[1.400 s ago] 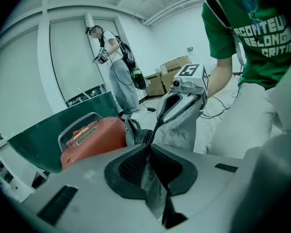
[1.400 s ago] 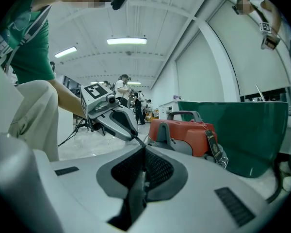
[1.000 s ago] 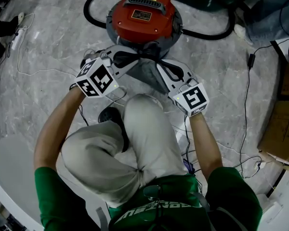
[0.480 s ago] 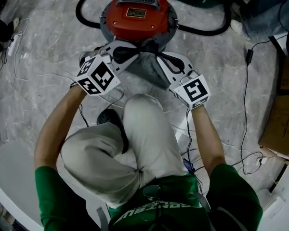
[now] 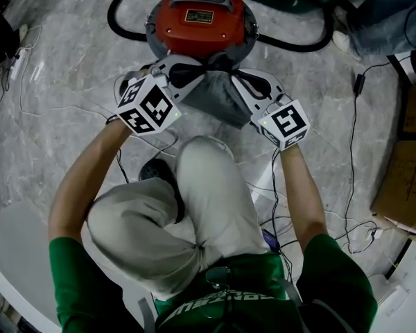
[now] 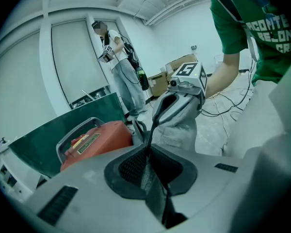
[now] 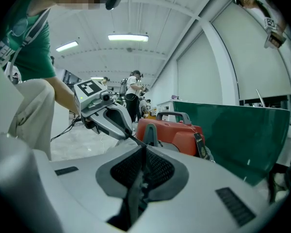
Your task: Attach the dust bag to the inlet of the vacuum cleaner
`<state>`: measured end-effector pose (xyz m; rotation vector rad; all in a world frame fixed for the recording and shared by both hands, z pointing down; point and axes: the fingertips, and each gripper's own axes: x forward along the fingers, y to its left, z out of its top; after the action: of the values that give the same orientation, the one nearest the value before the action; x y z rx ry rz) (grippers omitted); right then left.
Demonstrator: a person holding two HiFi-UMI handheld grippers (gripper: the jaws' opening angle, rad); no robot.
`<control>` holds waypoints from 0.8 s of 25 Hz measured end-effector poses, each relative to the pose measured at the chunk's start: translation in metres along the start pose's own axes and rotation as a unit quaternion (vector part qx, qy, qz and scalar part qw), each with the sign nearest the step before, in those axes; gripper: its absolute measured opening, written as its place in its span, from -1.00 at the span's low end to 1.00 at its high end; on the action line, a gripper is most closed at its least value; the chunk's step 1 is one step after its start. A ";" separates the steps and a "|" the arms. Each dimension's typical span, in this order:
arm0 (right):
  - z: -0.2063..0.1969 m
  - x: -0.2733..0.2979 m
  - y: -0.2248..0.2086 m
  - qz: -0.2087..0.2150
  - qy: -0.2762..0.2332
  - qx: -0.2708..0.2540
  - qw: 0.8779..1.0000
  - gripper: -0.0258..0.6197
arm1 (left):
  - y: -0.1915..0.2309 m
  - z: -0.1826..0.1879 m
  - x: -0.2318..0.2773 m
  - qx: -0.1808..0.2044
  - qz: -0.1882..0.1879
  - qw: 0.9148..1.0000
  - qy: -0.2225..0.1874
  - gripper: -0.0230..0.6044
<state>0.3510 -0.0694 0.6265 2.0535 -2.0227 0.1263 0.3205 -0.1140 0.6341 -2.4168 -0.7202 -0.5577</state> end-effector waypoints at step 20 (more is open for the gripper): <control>0.006 -0.026 -0.025 -0.056 0.013 0.043 0.997 -0.65 | 0.016 0.010 -0.008 -0.039 0.046 0.998 -0.019 -0.83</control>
<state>0.3741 -0.0461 0.6114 2.2004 -1.9124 0.2230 0.3260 -0.1222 0.6156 -2.5252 -0.6083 -0.5134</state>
